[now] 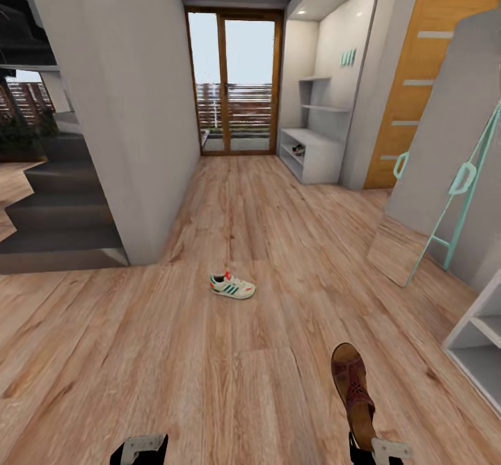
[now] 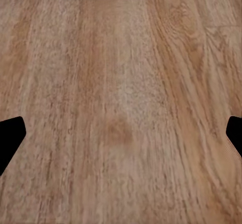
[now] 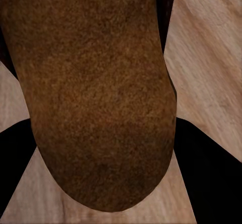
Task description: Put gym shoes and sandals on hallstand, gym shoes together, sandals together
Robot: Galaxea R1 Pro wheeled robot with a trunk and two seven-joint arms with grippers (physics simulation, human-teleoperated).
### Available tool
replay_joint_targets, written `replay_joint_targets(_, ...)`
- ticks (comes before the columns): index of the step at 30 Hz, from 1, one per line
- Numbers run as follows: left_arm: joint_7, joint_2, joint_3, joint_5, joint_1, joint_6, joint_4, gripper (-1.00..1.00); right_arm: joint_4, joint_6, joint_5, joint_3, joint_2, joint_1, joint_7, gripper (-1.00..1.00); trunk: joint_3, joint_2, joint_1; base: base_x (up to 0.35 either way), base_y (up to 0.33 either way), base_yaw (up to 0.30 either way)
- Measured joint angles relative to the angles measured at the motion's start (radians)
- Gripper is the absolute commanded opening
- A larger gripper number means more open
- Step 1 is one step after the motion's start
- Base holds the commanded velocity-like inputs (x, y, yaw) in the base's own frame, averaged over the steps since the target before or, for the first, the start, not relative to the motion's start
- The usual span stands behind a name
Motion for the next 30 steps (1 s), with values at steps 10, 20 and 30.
replay_joint_targets(10, 0.000, 0.000, 0.000, 0.000, 0.000, 0.000, 0.001, 1.00, 0.001, 0.002, 0.002, 0.001, -0.004, 0.000, 0.003, -1.00, 0.001, 0.000, 0.000, 0.284, 0.202, -0.025)
replay_joint_targets(20, 0.000, 0.000, 0.000, 0.000, 0.000, 0.000, 0.000, 1.00, 0.001, 0.001, 0.002, 0.001, -0.005, 0.000, 0.003, -1.00, 0.001, 0.000, 0.000, 0.284, 0.202, 0.000)
replay_joint_targets(30, 0.000, 0.000, -0.001, 0.000, 0.000, 0.000, 0.001, 1.00, 0.000, 0.000, 0.000, 0.001, -0.003, 0.000, -0.001, -1.00, 0.003, 0.000, 0.000, 0.284, 0.202, -0.051)
